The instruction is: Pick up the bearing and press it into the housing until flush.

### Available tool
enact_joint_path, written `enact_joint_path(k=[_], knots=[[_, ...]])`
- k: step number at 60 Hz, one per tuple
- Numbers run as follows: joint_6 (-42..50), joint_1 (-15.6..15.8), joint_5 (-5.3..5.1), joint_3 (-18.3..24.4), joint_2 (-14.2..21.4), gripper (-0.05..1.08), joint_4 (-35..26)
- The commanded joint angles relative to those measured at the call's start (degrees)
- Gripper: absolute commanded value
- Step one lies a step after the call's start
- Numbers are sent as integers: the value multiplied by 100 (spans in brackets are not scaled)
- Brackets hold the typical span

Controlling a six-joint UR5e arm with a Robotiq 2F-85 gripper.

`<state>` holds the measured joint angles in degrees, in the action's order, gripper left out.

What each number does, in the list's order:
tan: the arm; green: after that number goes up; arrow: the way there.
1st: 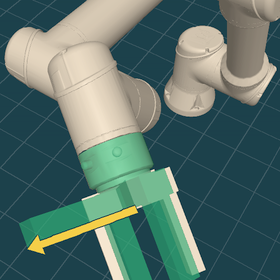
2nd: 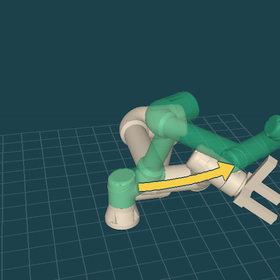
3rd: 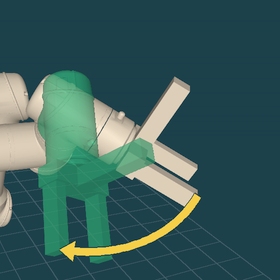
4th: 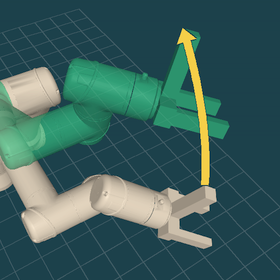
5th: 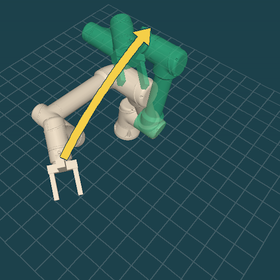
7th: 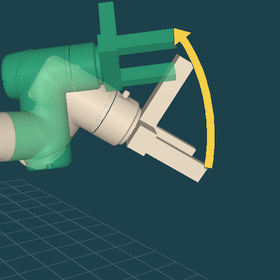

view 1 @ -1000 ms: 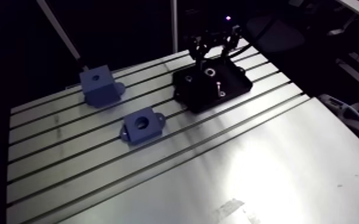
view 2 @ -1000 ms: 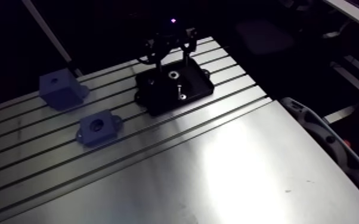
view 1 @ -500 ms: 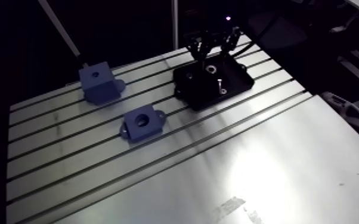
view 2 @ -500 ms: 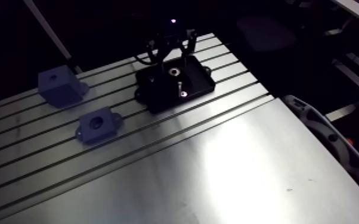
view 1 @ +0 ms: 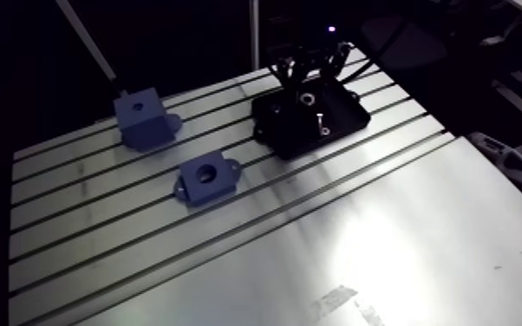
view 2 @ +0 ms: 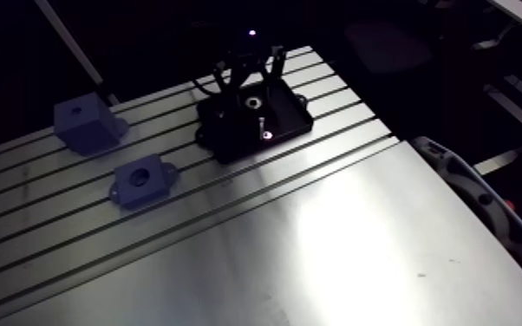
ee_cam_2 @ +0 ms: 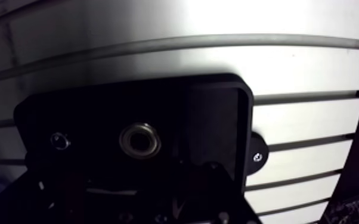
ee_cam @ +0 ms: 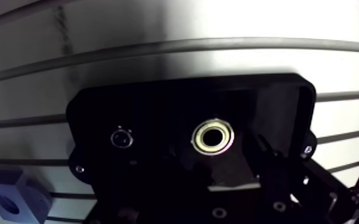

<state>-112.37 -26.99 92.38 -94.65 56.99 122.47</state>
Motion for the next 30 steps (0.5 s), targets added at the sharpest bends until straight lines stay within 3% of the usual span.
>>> enact_joint_path(k=[1, 30], knots=[[0, 0, -5, -5, -25, 36, 8], [-9, 0, 3, -14, -53, 43, 79]])
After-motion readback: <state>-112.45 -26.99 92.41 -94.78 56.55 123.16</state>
